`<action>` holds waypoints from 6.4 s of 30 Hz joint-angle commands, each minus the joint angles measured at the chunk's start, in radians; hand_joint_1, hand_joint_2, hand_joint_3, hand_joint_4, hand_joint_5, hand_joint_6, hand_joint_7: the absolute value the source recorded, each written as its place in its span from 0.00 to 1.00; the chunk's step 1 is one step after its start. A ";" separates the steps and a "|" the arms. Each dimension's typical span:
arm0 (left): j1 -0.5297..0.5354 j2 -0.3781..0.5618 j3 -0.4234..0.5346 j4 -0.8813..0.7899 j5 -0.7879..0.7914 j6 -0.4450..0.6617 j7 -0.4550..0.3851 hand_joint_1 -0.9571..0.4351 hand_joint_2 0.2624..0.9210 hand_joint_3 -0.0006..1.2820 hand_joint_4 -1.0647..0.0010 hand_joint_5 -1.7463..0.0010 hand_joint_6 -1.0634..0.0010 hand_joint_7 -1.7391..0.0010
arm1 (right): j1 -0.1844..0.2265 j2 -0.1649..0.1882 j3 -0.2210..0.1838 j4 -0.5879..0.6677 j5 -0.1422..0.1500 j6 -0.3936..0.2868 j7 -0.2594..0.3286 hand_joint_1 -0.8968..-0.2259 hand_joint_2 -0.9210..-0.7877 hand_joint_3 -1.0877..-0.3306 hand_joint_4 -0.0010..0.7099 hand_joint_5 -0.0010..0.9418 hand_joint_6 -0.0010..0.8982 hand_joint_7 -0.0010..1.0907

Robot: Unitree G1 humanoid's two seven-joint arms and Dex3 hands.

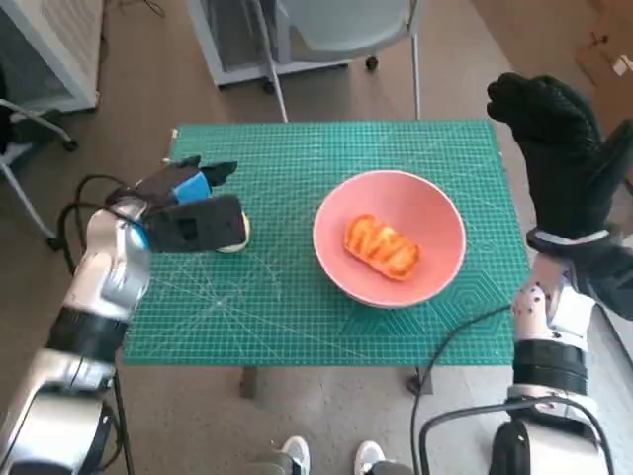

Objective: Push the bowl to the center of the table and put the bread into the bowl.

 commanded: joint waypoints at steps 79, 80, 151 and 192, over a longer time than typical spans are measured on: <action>-0.045 -0.039 -0.049 -0.221 0.021 -0.034 0.287 0.69 1.00 0.03 0.30 0.40 0.39 0.31 | 0.058 -0.006 0.024 -0.088 -0.009 0.032 -0.016 0.31 0.00 0.48 0.41 0.00 0.44 0.00; -0.033 -0.041 -0.042 -0.273 0.022 -0.032 0.282 0.69 1.00 0.03 0.30 0.40 0.39 0.31 | 0.058 -0.006 0.024 -0.088 -0.009 0.032 -0.015 0.31 0.00 0.48 0.41 0.00 0.44 0.00; -0.132 -0.416 -0.066 0.164 -0.150 -0.395 0.160 0.33 0.85 0.00 1.00 1.00 0.81 1.00 | 0.129 -0.009 0.029 -0.174 -0.036 0.047 -0.087 0.30 0.00 0.49 0.40 0.00 0.43 0.00; 0.213 -0.263 0.523 -0.546 -0.936 -0.360 -0.049 0.13 1.00 0.38 1.00 1.00 0.85 1.00 | 0.017 -0.048 0.033 -0.107 -0.057 0.110 -0.103 0.29 0.00 0.50 0.42 0.01 0.46 0.01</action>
